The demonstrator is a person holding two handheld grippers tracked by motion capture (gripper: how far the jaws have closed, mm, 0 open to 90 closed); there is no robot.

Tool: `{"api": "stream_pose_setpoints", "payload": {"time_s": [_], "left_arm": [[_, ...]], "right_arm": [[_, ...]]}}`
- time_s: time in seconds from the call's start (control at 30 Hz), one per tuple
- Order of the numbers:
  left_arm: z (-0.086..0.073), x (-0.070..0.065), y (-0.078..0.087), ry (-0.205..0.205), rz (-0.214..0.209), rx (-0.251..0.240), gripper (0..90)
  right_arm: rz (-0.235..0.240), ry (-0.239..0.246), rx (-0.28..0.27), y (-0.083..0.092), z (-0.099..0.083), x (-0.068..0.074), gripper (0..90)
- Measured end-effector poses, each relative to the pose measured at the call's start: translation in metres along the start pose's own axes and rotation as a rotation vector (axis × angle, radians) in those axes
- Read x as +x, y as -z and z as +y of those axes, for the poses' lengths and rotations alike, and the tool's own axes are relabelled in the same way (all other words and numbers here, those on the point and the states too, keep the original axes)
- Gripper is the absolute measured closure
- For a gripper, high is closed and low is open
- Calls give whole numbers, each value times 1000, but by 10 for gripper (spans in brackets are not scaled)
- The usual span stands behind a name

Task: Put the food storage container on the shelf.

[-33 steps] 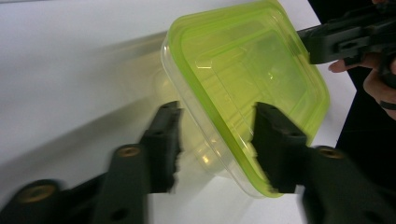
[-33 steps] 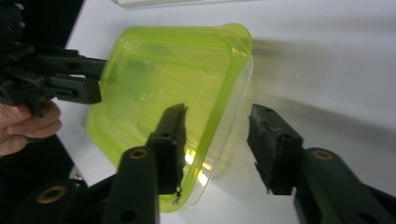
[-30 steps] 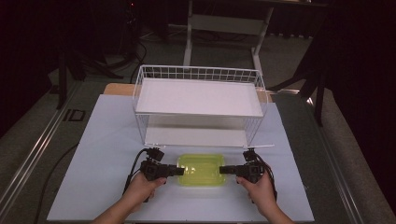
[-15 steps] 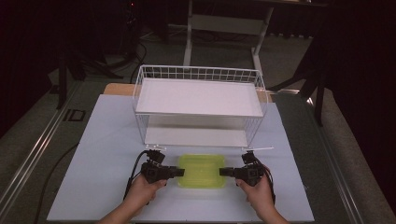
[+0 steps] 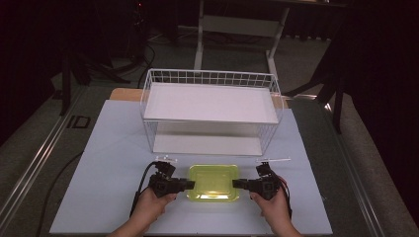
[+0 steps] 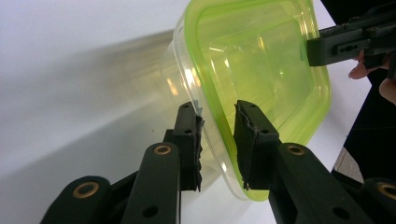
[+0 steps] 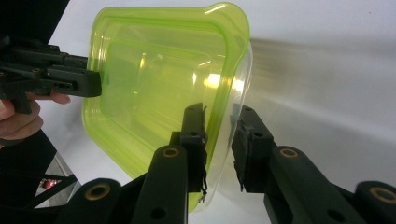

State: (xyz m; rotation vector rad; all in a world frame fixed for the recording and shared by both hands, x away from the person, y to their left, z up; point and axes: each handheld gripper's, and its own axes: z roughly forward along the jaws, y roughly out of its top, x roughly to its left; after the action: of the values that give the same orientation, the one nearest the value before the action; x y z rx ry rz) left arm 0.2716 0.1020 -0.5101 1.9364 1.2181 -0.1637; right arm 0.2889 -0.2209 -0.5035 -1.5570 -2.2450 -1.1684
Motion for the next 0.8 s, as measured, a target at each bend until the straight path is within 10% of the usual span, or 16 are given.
{"api": "stream_pose_setpoints", "payload": {"time_s": [0.8], "left_arm": [[21, -11, 29, -28, 73, -136, 800]], "right_arm": [[-38, 119, -167, 16, 17, 28, 796]]}}
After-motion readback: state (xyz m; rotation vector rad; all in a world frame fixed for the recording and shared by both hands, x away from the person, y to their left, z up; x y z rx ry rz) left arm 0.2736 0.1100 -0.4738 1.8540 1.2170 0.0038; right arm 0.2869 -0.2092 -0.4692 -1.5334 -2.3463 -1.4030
